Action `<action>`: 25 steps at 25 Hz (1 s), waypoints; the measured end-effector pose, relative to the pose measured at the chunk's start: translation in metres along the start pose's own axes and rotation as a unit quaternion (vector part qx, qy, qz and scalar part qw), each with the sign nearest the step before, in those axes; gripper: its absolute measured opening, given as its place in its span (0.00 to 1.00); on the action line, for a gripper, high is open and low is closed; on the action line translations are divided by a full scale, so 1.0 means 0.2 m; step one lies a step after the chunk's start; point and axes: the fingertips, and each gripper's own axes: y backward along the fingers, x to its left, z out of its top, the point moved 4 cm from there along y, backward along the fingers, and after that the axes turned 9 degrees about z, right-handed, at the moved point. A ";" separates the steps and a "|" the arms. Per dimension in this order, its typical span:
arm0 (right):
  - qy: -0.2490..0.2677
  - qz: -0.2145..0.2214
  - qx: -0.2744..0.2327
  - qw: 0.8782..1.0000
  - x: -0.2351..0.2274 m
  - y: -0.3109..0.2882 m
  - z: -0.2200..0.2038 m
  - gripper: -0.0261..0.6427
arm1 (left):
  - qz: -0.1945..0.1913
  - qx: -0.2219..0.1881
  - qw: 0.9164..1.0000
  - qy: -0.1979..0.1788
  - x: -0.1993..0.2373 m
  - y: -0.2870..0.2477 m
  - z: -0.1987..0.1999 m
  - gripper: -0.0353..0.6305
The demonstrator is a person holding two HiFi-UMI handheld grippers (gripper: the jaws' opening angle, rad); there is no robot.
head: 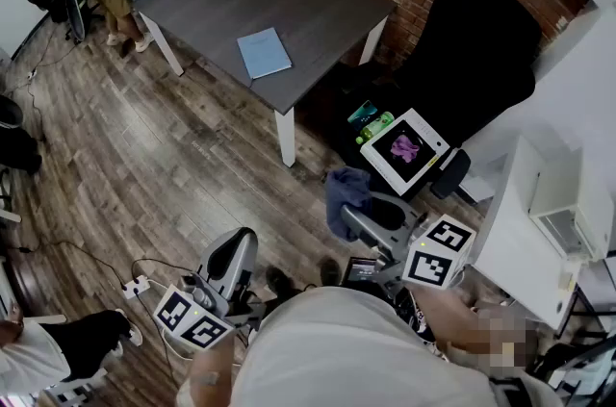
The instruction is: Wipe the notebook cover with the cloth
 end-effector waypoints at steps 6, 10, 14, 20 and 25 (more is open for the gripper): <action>0.004 0.002 0.004 1.000 0.00 -0.05 0.01 0.22 | 0.001 -0.001 1.000 -0.001 0.04 0.00 0.03 0.06; 0.002 0.000 0.004 1.000 0.00 -0.07 0.01 0.22 | 0.001 0.000 1.000 0.000 0.06 0.00 0.03 0.06; -0.004 -0.009 0.002 1.000 0.00 -0.09 0.00 0.22 | 0.000 0.002 1.000 0.001 0.09 0.01 0.04 0.06; -0.029 -0.029 -0.019 0.999 -0.01 -0.14 0.01 0.20 | -0.005 0.006 1.000 0.003 0.15 0.04 0.06 0.06; -0.029 -0.045 -0.025 0.998 0.00 -0.20 0.01 0.20 | -0.010 0.012 1.000 0.002 0.21 0.07 0.10 0.06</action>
